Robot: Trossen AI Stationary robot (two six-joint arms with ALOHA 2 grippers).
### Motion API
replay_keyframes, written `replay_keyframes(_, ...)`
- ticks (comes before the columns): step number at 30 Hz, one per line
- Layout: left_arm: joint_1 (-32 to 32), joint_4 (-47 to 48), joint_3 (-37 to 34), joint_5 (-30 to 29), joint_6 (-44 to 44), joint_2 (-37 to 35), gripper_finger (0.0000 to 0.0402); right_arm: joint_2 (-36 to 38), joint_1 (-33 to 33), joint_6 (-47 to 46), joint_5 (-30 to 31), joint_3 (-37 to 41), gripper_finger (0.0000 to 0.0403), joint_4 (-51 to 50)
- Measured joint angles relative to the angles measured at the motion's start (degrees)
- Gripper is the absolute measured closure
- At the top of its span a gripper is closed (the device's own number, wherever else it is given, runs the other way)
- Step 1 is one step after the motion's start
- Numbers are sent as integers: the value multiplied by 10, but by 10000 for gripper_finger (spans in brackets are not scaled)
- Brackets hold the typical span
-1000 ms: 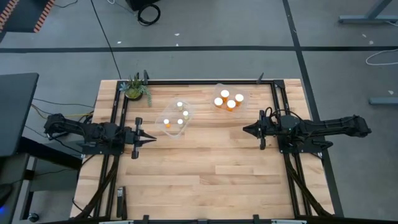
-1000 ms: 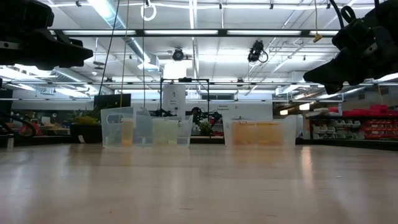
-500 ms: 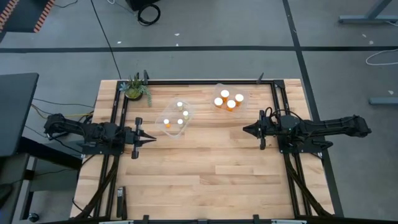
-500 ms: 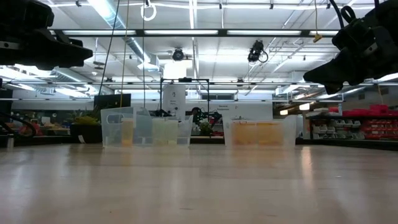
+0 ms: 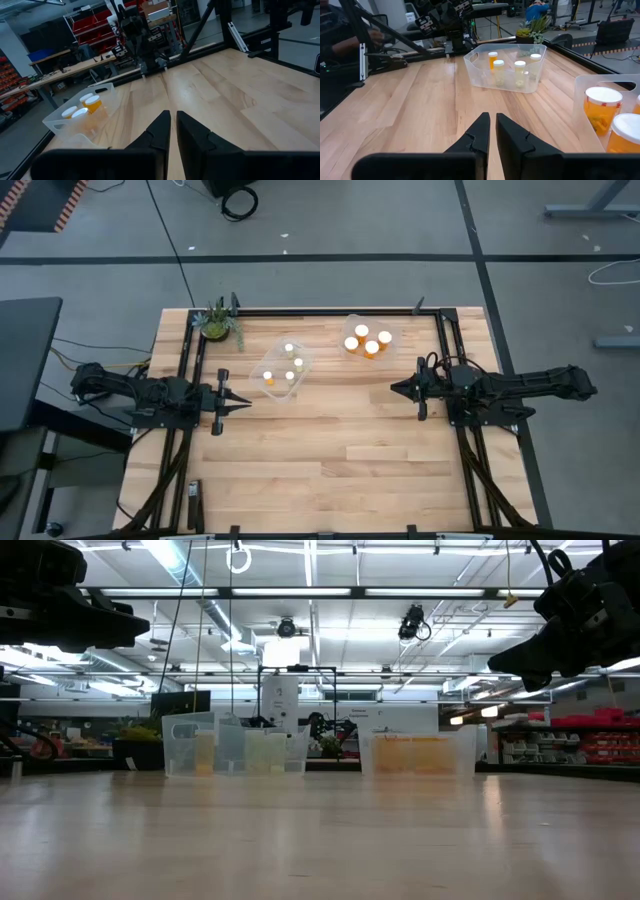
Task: Pick and place medicine bottles into bin by pill shape (circle, oval)
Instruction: Return to Home Position
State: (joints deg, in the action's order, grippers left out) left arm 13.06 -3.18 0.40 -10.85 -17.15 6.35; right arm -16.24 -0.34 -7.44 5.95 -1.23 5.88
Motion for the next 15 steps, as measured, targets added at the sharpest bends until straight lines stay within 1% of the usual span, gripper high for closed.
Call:
replay_keyframes(9, 0, 0, 0, 0, 0, 0, 374, 0, 0, 0, 0, 0, 366, 0)
replay_keyframes(15, 0, 0, 0, 0, 0, 0, 368, 0, 0, 0, 0, 0, 366, 0)
